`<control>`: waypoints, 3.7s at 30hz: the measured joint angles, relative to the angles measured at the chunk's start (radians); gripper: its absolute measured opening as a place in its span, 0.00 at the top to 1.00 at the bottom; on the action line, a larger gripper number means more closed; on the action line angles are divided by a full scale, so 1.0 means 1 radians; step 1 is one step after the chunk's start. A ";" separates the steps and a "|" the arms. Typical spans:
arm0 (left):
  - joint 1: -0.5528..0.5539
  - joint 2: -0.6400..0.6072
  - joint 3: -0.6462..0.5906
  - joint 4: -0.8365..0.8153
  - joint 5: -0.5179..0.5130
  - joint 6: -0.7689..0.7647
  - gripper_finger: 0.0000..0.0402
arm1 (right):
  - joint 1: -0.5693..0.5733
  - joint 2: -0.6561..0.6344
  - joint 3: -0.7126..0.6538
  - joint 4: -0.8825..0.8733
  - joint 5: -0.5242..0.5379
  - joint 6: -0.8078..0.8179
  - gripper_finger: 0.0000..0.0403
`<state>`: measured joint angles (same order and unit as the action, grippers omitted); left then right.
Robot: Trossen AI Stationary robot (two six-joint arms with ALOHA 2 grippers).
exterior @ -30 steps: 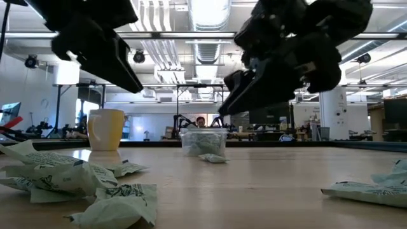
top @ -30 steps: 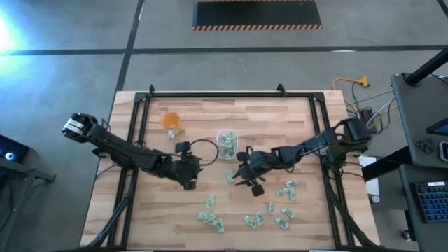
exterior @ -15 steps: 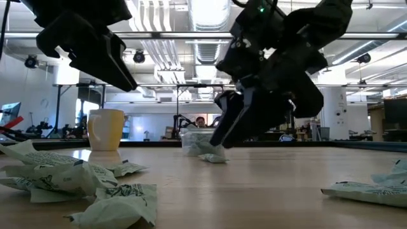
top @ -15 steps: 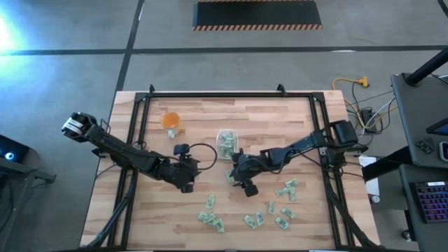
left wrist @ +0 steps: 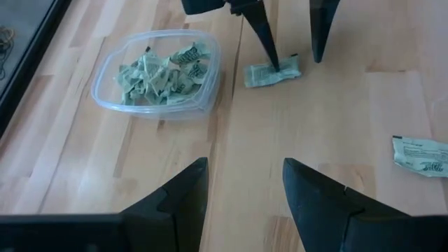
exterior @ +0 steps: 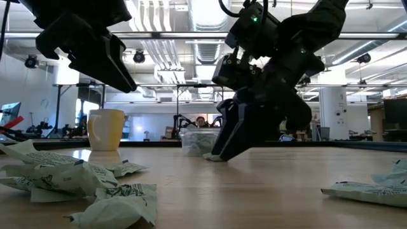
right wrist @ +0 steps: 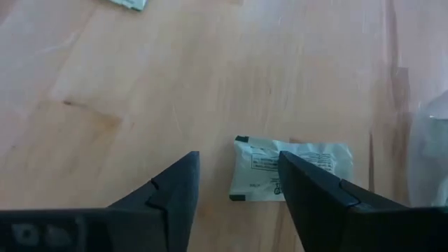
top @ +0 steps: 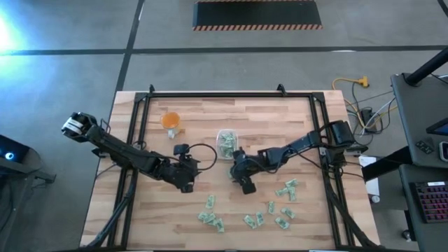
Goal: Pick and place Stevia / Truvia into bins
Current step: Put the stevia packet into the bin
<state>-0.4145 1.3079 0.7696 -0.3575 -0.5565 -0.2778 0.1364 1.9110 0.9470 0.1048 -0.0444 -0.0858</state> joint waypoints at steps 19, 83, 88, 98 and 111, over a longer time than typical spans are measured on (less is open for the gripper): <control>0.000 0.000 -0.005 0.002 0.000 0.001 0.58 | 0.003 -0.027 0.080 -0.217 -0.007 -0.048 0.98; 0.052 0.383 -0.015 0.465 0.595 0.156 0.58 | -0.060 -0.417 0.058 -0.468 0.335 0.038 0.66; 0.069 0.414 -0.015 0.496 0.633 0.155 0.58 | -0.060 -0.426 0.051 -0.468 0.335 0.041 0.66; 0.077 0.408 -0.016 0.481 0.630 0.172 0.80 | -0.060 -0.423 0.051 -0.469 0.335 0.035 0.68; 0.081 0.355 -0.017 0.473 0.452 0.265 0.98 | -0.060 -0.423 0.051 -0.507 0.334 0.058 0.68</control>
<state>-0.3332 1.6629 0.7525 0.1160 -0.1045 -0.0125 0.0761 1.4879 0.9981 -0.4019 0.2898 -0.0280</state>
